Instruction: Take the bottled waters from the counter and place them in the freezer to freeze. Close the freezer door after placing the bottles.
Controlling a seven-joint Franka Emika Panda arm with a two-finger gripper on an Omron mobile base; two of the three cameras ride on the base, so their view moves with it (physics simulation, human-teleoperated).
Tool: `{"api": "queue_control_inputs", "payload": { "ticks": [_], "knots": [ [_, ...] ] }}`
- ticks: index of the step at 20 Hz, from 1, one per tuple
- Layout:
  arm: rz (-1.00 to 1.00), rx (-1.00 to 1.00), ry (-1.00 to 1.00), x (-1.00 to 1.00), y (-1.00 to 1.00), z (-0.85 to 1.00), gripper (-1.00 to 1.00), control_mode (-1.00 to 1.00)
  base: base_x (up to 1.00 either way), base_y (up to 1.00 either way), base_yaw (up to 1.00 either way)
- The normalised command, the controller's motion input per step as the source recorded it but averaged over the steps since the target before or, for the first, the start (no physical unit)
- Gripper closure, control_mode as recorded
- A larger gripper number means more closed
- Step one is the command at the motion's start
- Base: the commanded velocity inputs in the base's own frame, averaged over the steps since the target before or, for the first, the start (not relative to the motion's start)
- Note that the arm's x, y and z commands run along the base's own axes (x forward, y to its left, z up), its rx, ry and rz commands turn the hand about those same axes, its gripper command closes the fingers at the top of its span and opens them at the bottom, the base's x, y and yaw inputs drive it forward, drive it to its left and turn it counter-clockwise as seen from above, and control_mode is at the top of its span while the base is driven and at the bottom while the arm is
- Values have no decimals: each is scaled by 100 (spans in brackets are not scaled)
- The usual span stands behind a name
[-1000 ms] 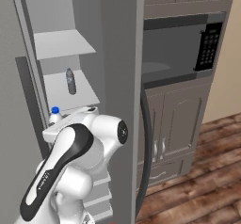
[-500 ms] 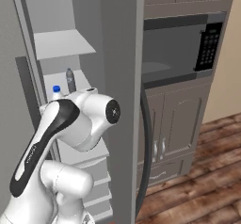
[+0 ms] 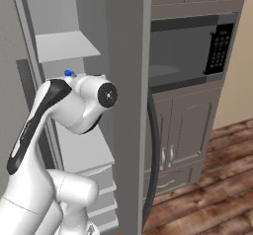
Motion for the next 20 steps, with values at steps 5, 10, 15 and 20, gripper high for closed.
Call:
{"api": "queue_control_inputs", "payload": {
  "ticks": [5,10,15,20],
  "knots": [
    [-18,0,0,30,4,17,100,-100,0,0,0],
    [-18,0,0,21,12,24,100,-100,0,0,0],
    [-13,0,0,18,1,37,100,-100,0,0,0],
    [-1,0,7,22,2,46,100,-100,0,0,0]
  ]
}}
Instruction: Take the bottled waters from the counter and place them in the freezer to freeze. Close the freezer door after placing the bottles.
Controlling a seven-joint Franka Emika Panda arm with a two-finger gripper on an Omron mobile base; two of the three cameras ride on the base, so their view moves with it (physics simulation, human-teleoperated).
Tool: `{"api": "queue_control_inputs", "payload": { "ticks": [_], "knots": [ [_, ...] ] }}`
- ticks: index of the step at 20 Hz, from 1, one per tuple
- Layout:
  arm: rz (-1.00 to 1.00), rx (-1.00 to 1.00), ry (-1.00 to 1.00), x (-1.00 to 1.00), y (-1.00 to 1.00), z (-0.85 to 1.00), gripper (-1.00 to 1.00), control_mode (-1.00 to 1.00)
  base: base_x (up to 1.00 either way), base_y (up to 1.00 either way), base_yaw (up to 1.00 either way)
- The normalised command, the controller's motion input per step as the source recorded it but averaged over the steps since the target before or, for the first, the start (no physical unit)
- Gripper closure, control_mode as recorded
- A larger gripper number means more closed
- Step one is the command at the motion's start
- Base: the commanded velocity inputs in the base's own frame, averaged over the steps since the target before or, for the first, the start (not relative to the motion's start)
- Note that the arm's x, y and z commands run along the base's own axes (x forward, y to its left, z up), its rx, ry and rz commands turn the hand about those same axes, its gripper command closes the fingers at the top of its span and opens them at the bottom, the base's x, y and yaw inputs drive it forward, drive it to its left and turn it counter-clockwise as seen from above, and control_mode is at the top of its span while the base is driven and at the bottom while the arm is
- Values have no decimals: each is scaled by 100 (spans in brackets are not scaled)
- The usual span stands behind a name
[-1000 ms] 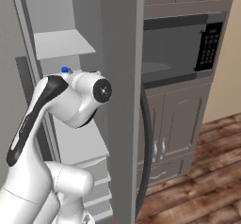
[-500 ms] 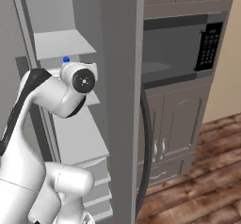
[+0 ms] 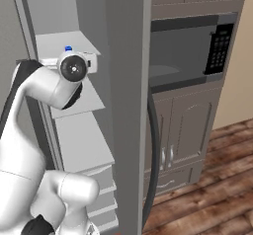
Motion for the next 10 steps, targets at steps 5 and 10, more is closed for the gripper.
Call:
{"api": "queue_control_inputs", "payload": {
  "ticks": [5,10],
  "knots": [
    [3,0,12,20,0,23,100,-100,0,0,0],
    [4,0,0,39,13,0,100,-100,0,0,0]
  ]
}}
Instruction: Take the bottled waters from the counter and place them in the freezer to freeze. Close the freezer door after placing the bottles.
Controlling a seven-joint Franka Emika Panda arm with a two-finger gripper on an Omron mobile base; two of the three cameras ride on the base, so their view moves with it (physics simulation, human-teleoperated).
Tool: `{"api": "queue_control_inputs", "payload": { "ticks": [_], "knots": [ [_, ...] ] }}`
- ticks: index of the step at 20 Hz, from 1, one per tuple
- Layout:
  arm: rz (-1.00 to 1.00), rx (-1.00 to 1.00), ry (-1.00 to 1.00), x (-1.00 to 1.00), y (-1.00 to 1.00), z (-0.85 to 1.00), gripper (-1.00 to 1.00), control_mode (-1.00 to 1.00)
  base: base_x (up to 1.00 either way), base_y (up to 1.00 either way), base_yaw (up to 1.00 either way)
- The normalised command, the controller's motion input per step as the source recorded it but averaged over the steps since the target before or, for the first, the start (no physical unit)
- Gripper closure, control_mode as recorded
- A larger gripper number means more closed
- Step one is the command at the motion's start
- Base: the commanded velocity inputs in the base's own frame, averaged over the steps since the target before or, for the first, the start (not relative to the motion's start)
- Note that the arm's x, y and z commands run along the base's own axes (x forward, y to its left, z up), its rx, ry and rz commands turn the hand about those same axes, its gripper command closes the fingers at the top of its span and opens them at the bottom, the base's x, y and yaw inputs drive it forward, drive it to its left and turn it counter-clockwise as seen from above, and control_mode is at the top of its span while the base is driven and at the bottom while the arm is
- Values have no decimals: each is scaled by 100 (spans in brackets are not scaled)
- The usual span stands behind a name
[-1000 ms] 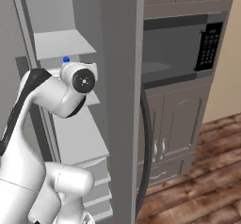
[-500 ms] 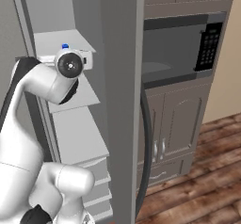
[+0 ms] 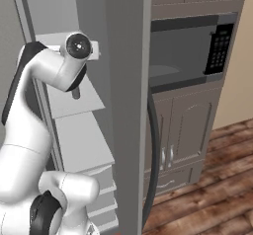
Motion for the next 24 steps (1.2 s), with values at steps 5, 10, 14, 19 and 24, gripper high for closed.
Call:
{"api": "queue_control_inputs", "payload": {
  "ticks": [5,10,14,19,24],
  "knots": [
    [7,0,0,29,15,5,100,-100,0,0,0],
    [2,0,0,10,32,14,100,-100,0,0,0],
    [2,-2,0,9,3,17,100,-100,0,0,0],
    [1,-1,-1,14,0,14,100,-100,0,0,0],
    [6,0,-6,37,0,11,100,-100,0,0,0]
  ]
}}
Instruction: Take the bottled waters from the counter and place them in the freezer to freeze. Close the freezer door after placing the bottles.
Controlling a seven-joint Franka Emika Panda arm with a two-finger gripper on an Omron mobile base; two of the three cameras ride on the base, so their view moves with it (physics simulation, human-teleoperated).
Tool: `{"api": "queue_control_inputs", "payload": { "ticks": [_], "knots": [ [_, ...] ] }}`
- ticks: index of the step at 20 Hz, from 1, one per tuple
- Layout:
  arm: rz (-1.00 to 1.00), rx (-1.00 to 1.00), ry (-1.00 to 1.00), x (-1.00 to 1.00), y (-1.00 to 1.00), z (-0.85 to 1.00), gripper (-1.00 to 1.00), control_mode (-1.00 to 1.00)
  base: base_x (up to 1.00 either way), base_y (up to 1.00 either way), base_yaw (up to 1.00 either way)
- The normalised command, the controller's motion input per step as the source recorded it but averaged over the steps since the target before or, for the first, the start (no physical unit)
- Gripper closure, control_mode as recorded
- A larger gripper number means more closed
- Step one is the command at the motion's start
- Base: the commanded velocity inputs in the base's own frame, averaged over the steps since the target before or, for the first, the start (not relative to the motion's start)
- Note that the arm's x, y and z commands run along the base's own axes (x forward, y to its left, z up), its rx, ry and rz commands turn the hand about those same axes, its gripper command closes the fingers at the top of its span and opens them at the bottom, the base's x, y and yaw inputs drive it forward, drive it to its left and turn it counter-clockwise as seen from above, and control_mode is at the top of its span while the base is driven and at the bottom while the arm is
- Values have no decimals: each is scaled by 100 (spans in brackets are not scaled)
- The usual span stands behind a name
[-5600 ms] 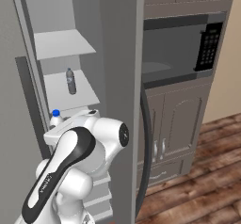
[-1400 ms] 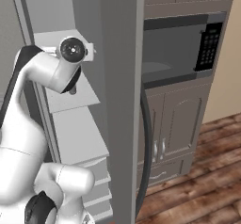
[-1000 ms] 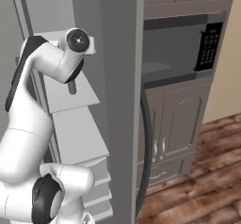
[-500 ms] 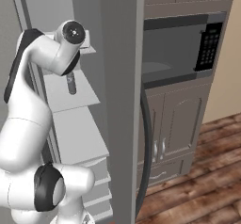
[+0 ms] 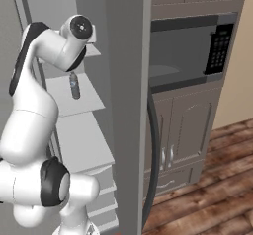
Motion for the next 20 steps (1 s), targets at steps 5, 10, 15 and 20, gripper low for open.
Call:
{"api": "queue_control_inputs", "payload": {
  "ticks": [5,10,15,20],
  "knots": [
    [12,-1,-1,37,0,14,100,-100,0,0,0],
    [10,-7,6,41,11,13,100,-100,0,0,0],
    [1,-11,4,39,7,3,100,-100,0,0,0],
    [0,-2,0,37,8,0,100,-100,0,0,0]
  ]
}}
